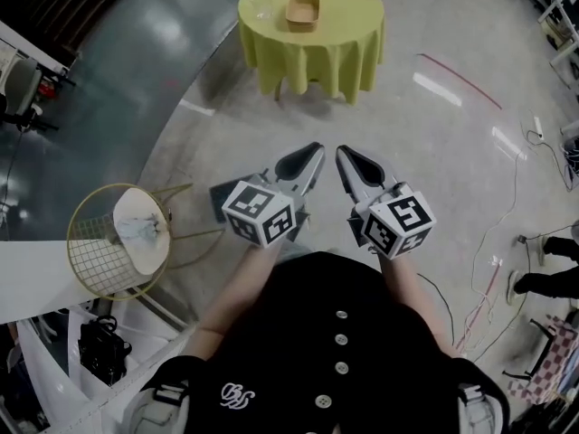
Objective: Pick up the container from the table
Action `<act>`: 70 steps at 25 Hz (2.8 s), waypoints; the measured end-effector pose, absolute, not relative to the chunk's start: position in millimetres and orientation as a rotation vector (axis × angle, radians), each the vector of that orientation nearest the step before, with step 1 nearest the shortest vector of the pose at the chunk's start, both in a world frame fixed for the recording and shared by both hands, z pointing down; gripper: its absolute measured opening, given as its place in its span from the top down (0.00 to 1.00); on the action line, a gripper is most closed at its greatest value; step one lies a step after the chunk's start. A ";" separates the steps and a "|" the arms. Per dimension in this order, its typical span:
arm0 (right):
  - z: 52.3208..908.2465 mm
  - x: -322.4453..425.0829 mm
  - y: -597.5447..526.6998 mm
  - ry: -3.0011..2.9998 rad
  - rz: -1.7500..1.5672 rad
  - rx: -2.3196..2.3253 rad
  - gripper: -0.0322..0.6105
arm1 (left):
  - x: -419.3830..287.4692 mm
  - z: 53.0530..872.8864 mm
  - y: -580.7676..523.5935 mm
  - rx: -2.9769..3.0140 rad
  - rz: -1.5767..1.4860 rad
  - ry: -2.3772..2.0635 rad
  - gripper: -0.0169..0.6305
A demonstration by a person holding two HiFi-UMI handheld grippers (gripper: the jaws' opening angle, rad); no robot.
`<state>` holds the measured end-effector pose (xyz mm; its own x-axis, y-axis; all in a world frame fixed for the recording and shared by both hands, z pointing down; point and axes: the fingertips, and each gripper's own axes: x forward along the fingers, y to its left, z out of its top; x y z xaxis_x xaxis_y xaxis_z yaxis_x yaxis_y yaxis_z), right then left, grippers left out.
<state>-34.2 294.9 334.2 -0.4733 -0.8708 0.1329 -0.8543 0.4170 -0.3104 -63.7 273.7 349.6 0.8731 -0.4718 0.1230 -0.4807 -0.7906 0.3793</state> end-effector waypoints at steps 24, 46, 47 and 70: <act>346.4 -12.7 74.4 2.513 -0.585 -1.775 0.94 | -54.7 353.5 50.8 2.613 0.036 -0.624 0.92; 356.4 55.9 -126.6 2.652 -0.634 -1.579 0.94 | 12.4 354.2 -138.7 2.564 -0.005 -0.835 0.92; 357.0 59.8 -134.7 2.657 -0.635 -1.569 0.94 | 17.0 355.4 -145.7 2.563 0.001 -0.843 0.92; 388.3 88.9 -229.1 2.707 -0.714 -1.582 0.94 | 20.4 386.2 -245.3 2.429 -0.001 -1.014 0.92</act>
